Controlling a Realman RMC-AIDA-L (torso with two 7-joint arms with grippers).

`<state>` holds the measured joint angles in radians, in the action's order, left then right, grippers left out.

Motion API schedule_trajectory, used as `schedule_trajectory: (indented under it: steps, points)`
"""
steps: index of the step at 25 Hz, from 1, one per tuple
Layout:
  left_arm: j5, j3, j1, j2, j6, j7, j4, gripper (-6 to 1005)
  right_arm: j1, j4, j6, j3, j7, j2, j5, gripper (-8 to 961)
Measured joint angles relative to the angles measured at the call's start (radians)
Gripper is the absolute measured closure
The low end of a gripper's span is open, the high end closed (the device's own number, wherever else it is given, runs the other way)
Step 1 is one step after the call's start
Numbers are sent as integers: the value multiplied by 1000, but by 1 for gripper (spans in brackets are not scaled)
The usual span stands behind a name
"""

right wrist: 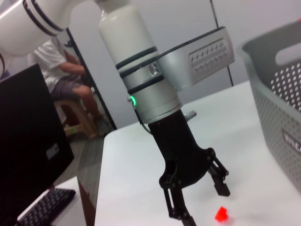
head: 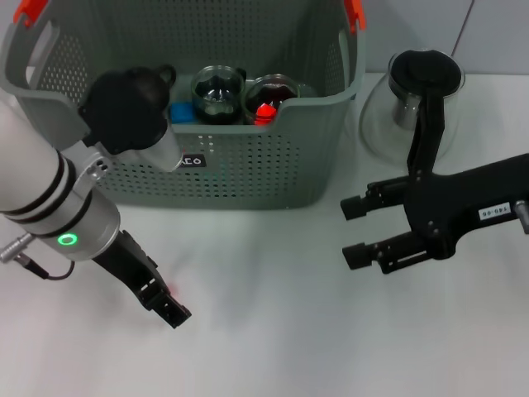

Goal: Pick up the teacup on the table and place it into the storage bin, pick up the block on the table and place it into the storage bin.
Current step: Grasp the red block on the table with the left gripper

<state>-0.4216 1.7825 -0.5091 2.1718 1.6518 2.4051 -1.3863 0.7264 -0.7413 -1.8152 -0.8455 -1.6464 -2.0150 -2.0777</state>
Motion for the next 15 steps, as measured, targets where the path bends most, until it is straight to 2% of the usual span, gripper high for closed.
schedule_trajectory:
  steps: [4, 15]
  points:
    - [2, -4, -4, 0, -20, 5, 23, 70, 0, 0, 11, -32, -7, 2, -1, 121]
    - [23, -18, 4, -1, -87, 50, 43, 80, -3, 0, 12, -23, -9, 4, 0, 121]
